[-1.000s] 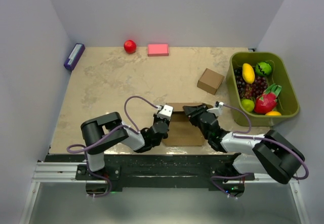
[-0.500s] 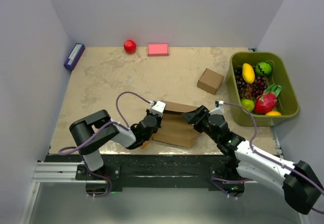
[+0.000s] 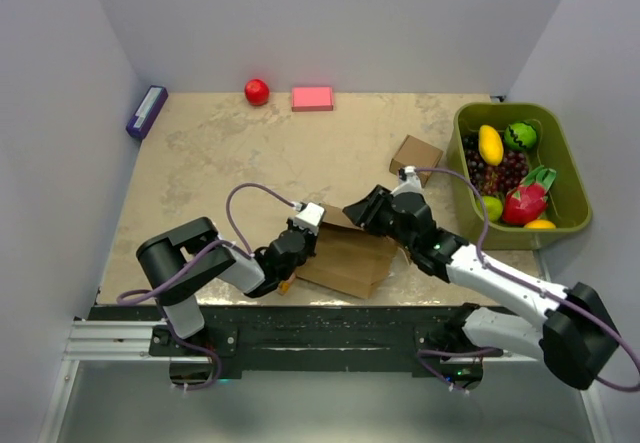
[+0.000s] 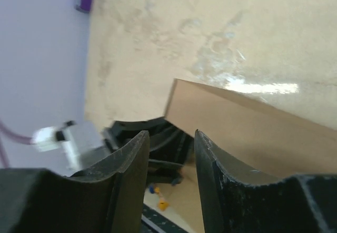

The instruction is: Fold the paper box

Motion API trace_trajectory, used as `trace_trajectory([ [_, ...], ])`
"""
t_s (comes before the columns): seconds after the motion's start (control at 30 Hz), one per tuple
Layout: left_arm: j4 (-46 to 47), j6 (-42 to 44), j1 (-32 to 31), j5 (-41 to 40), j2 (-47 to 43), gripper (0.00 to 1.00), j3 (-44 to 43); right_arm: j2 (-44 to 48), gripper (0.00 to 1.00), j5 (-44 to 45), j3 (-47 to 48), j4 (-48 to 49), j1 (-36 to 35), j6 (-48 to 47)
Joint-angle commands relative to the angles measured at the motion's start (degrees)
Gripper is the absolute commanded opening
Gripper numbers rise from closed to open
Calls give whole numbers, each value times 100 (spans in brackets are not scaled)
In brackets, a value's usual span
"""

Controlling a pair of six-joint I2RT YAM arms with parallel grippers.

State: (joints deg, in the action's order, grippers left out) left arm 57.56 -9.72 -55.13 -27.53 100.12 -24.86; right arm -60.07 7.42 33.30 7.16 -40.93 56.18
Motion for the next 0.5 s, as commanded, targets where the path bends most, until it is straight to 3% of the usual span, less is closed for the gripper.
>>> trace_trajectory([
  [0.0, -25, -101, 20, 2, -106, 0, 87, -557, 40, -66, 81, 390, -21, -319],
  [0.47, -368, -461, 29, -324, -71, 0, -80, -786, 39, 629, -693, 550, -29, -99],
])
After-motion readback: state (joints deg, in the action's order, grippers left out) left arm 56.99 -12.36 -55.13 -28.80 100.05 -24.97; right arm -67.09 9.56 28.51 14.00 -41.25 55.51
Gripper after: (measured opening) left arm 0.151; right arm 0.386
